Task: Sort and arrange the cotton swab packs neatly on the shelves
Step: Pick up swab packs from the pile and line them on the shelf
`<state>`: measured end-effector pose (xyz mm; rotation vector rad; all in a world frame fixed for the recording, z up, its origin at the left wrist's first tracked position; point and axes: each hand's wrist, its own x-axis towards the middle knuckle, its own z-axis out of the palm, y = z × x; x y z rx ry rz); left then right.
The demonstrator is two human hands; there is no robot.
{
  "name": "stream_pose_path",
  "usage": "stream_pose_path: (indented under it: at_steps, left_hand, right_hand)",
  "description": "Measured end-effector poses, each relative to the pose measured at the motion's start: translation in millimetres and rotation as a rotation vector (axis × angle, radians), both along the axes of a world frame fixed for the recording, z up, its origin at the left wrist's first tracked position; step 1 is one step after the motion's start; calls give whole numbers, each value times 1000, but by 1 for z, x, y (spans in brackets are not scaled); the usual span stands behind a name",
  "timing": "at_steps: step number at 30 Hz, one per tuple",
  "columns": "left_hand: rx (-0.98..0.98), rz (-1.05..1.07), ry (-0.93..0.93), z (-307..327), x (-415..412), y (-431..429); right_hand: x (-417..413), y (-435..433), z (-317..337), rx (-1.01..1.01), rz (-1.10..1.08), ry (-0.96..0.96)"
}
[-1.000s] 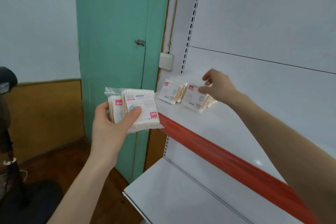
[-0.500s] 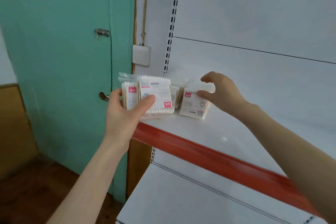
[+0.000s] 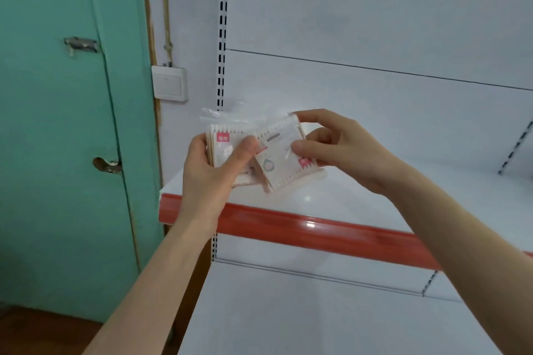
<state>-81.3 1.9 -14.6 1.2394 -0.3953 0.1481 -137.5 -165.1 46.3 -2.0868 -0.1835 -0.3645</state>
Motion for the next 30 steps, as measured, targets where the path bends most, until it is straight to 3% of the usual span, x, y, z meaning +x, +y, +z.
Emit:
stream_pose_path:
  at_steps: [4, 10, 17, 23, 27, 30]
  left_hand:
    - [90, 8, -33, -4, 0, 6]
    - [-12, 75, -23, -4, 1, 17]
    - [-65, 163, 14, -9, 15, 45]
    - [-66, 209, 36, -16, 25, 58]
    - [-68, 222, 50, -16, 27, 63]
    - [-66, 218, 55, -16, 28, 66]
  right_hand:
    - [-1, 9, -7, 29, -16, 6]
    - [0, 23, -19, 156, -56, 142]
    - [17, -3, 5, 383, -249, -86]
    - [32, -24, 18, 128, -377, -194]
    - [39, -16, 20, -194, -322, -182]
    - [45, -12, 16, -303, -299, -163]
